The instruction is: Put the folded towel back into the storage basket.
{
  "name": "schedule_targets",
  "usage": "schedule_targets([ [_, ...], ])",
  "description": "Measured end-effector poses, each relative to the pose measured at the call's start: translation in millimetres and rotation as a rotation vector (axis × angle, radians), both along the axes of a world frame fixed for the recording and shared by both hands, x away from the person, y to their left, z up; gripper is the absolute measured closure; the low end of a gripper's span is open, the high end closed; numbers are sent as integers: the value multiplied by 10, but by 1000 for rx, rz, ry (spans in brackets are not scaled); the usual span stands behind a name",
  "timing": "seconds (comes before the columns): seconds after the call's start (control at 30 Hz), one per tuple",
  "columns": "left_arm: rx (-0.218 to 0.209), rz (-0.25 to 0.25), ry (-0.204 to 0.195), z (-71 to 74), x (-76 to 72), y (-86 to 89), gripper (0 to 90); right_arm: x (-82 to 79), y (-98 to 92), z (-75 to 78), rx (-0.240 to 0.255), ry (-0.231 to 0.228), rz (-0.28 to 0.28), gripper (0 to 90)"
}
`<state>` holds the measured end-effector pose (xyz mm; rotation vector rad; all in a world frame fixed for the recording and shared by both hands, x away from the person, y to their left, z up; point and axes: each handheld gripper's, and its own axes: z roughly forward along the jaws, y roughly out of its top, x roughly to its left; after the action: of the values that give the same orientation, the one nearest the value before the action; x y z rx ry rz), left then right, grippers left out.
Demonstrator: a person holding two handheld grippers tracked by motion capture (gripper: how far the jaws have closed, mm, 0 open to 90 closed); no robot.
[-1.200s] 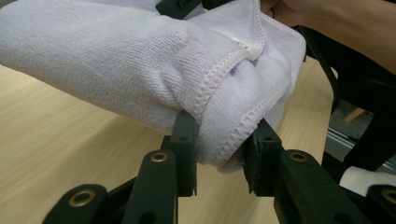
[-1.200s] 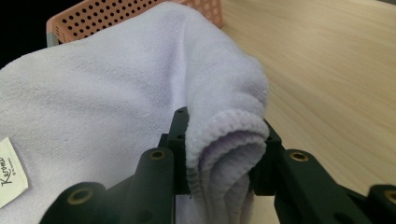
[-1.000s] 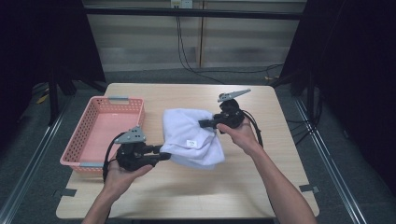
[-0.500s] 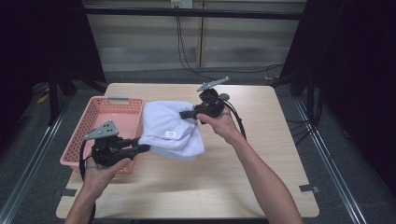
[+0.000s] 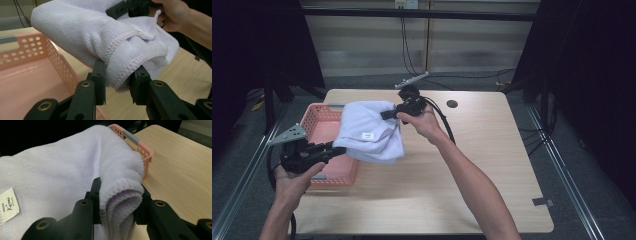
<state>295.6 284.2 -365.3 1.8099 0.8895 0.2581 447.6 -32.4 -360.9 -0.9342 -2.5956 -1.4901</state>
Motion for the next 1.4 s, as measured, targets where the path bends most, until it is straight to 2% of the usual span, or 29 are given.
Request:
schedule_targets([
  [0.1,23,21,4,-8,-9,93,694,16,123,-10,-1,3,3,676],
  [0.2,19,53,6,-4,-14,213,695,48,238,10,2,9,6,676],
  [0.27,-8,70,14,4,-16,318,696,55,332,35,-1,10,24,676],
  [0.37,-10,101,19,12,-29,448,697,65,465,61,3,6,40,676],
  [0.53,1,143,24,18,-13,625,698,124,701,72,-7,13,32,676],
  [0.67,-11,162,27,40,-10,788,698,151,876,73,-8,24,29,677],
  [0.83,26,199,45,10,3,945,699,151,1090,52,-30,15,23,676],
  [1.03,59,229,80,-50,10,1104,699,204,1314,-68,-34,32,28,676],
  [1.1,55,238,87,-76,10,1130,699,225,1378,-151,-28,44,28,676],
  [1.23,78,262,130,-267,55,1220,697,229,1491,-311,-41,55,6,676],
  [1.3,64,280,147,-333,73,1259,697,238,1507,-378,-35,68,1,676],
  [1.4,84,292,164,-394,106,1284,698,218,1549,-456,-44,70,-15,676],
])
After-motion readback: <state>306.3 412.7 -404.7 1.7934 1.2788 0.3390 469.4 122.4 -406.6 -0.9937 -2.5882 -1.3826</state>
